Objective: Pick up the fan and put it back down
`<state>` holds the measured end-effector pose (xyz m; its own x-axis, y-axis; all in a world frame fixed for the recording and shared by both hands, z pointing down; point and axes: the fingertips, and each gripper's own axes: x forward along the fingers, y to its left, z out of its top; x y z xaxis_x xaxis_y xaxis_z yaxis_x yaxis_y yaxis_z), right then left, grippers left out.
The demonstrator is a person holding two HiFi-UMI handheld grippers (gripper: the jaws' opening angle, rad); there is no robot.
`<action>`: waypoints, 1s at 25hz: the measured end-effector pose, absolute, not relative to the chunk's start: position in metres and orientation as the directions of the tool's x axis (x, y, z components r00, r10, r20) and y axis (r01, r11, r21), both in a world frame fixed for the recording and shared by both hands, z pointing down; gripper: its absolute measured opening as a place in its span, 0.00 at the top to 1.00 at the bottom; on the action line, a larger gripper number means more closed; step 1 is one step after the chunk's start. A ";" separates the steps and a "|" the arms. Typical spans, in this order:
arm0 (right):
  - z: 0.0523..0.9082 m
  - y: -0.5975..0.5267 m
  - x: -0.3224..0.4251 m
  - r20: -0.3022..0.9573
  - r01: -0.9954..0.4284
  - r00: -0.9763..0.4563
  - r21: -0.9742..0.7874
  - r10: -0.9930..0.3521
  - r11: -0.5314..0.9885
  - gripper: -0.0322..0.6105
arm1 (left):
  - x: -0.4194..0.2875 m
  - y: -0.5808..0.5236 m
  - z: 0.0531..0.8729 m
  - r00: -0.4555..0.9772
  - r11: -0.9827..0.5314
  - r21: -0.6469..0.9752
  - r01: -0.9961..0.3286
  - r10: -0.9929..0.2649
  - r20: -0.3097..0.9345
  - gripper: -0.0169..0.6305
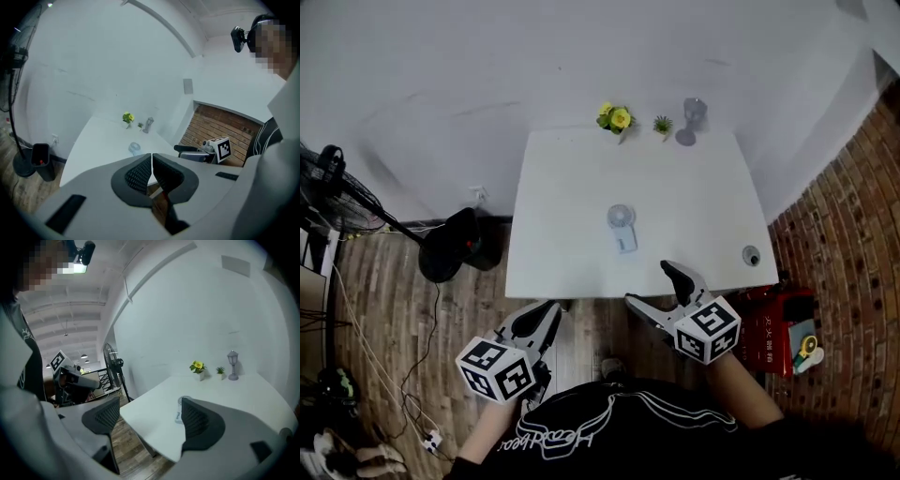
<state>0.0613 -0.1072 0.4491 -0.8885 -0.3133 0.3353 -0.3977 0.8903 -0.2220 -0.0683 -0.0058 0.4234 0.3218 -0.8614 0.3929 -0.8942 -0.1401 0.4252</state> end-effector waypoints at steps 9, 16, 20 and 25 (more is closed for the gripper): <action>0.496 -0.166 0.027 0.442 -0.473 -0.827 -0.211 -0.348 0.856 0.34 | -0.096 -0.055 0.444 0.359 -0.152 0.438 -0.886 -0.824 0.440 0.92; 0.530 -0.200 0.003 0.536 -0.550 -0.754 -0.201 -0.379 0.810 0.34 | -0.133 -0.102 0.446 0.422 -0.222 0.431 -0.874 -0.788 0.449 0.92; 0.550 -0.214 -0.008 0.590 -0.596 -0.701 -0.177 -0.400 0.783 0.34 | -0.156 -0.125 0.448 0.453 -0.256 0.432 -0.865 -0.770 0.450 0.92; 0.574 -0.227 -0.013 0.638 -0.659 -0.640 -0.168 -0.429 0.733 0.35 | -0.180 -0.147 0.456 0.482 -0.286 0.432 -0.855 -0.746 0.460 0.92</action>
